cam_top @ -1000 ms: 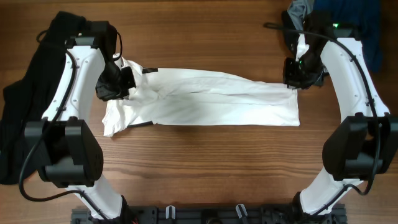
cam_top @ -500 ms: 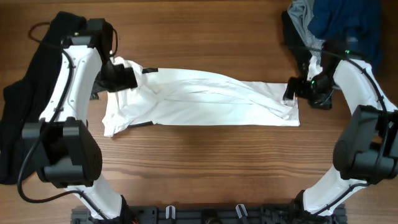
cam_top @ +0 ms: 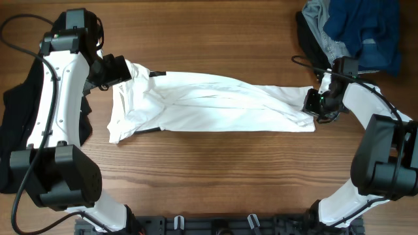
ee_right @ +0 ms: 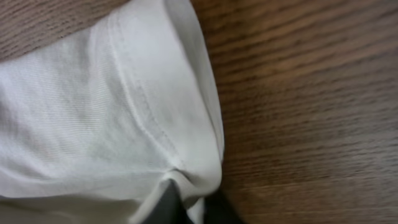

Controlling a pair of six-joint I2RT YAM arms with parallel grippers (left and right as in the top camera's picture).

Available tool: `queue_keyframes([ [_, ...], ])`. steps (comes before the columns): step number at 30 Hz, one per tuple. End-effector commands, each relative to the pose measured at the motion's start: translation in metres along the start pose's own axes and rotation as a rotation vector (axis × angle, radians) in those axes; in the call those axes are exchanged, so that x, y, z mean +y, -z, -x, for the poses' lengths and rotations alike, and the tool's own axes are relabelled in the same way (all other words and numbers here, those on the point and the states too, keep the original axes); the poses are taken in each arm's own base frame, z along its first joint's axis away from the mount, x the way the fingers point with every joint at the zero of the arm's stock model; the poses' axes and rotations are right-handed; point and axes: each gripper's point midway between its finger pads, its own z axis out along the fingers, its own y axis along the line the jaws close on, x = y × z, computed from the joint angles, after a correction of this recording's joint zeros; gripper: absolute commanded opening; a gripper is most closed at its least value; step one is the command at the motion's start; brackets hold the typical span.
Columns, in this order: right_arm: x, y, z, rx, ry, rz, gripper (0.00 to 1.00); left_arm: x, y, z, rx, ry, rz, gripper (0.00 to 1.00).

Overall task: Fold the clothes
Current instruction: 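Grasp the right end of the folded shirt with the right gripper, then fold the right end leftward over the shirt with the right gripper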

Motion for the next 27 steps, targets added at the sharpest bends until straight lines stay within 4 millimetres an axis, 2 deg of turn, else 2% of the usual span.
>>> queue_keyframes([
  [1, -0.018, -0.008, -0.002, 0.019, -0.105, -0.057, 0.04, 0.001, 0.007, 0.005, -0.024, 0.022, -0.012, 1.0],
  [4, -0.031, 0.034, 0.035, -0.057, -0.105, -0.039, 0.04, 0.001, 0.007, 0.006, -0.028, 0.023, -0.012, 1.0],
  [7, -0.029, 0.072, 0.056, -0.088, -0.051, 0.064, 0.04, 0.001, 0.007, 0.008, -0.037, 0.024, -0.015, 1.0],
  [9, -0.009, 0.094, 0.062, -0.088, 0.043, 0.165, 0.04, 0.0, 0.007, 0.009, -0.041, 0.024, -0.016, 1.0],
  [10, -0.002, 0.1, 0.062, -0.083, 0.065, 0.177, 0.04, 0.0, 0.007, 0.009, -0.041, 0.025, -0.016, 1.0],
  [12, 0.027, 0.109, 0.058, -0.059, 0.135, 0.198, 0.04, 0.0, 0.007, 0.009, -0.042, 0.025, -0.017, 1.0],
  [17, 0.135, 0.094, 0.029, -0.022, 0.347, 0.256, 0.04, 0.0, 0.007, 0.01, -0.043, 0.025, -0.017, 1.0],
  [18, 0.164, 0.089, 0.021, -0.026, 0.397, 0.271, 0.04, 0.0, 0.007, 0.01, -0.045, 0.024, -0.017, 1.0],
  [22, 0.233, 0.068, -0.004, -0.035, 0.498, 0.306, 0.04, -0.001, 0.007, 0.012, -0.051, 0.025, -0.02, 1.0],
  [25, 0.264, 0.05, -0.022, -0.015, 0.555, 0.333, 0.04, -0.001, 0.007, 0.013, -0.055, 0.025, -0.021, 1.0],
  [27, 0.283, 0.039, -0.045, 0.021, 0.617, 0.343, 0.04, -0.001, 0.007, 0.014, -0.061, 0.026, -0.023, 1.0],
])
